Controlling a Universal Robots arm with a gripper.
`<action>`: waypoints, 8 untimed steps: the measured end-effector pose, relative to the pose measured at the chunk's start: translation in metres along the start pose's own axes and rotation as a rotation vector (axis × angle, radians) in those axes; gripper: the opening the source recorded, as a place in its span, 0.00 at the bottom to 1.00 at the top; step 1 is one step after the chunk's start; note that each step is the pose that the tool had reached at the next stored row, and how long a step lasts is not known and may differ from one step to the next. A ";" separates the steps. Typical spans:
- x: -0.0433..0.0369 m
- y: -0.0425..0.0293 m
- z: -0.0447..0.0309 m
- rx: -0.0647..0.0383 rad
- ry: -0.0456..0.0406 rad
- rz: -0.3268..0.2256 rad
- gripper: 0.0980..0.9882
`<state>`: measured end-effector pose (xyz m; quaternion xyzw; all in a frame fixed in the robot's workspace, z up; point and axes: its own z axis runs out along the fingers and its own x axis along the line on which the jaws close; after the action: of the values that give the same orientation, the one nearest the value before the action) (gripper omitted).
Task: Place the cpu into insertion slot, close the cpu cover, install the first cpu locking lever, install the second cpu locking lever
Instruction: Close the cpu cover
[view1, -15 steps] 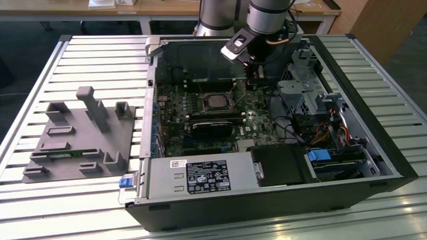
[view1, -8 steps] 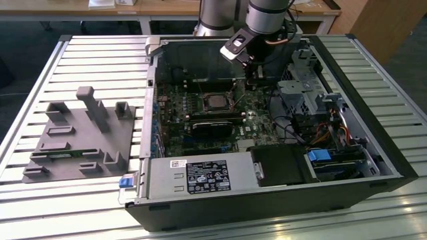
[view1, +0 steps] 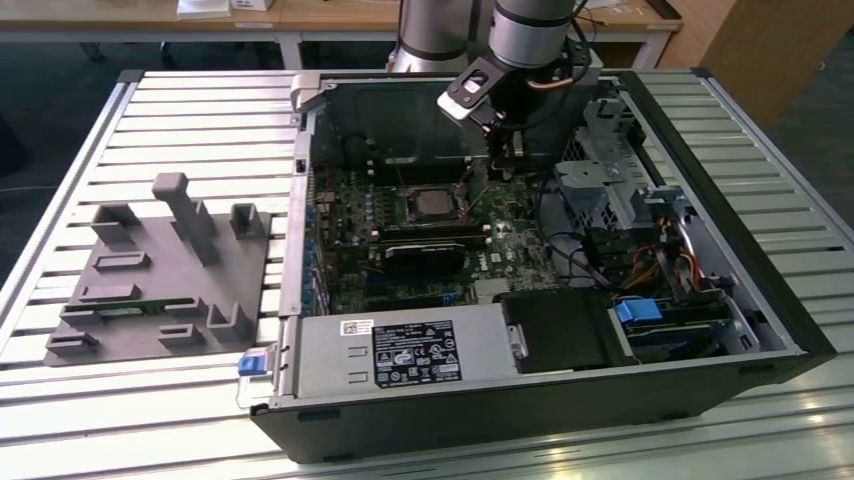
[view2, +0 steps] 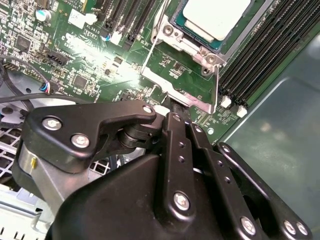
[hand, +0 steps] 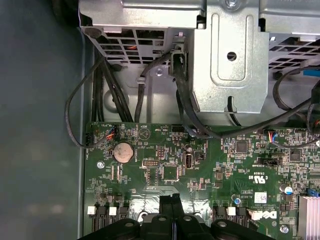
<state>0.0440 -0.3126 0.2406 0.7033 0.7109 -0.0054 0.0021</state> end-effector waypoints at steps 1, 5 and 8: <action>0.0000 -0.0001 0.0000 0.000 0.0000 0.000 0.01; 0.0000 -0.0010 0.0000 0.000 0.0000 0.000 0.01; 0.0000 -0.0024 0.0000 0.000 0.0000 0.000 0.01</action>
<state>0.0416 -0.3125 0.2405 0.7033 0.7108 -0.0054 0.0021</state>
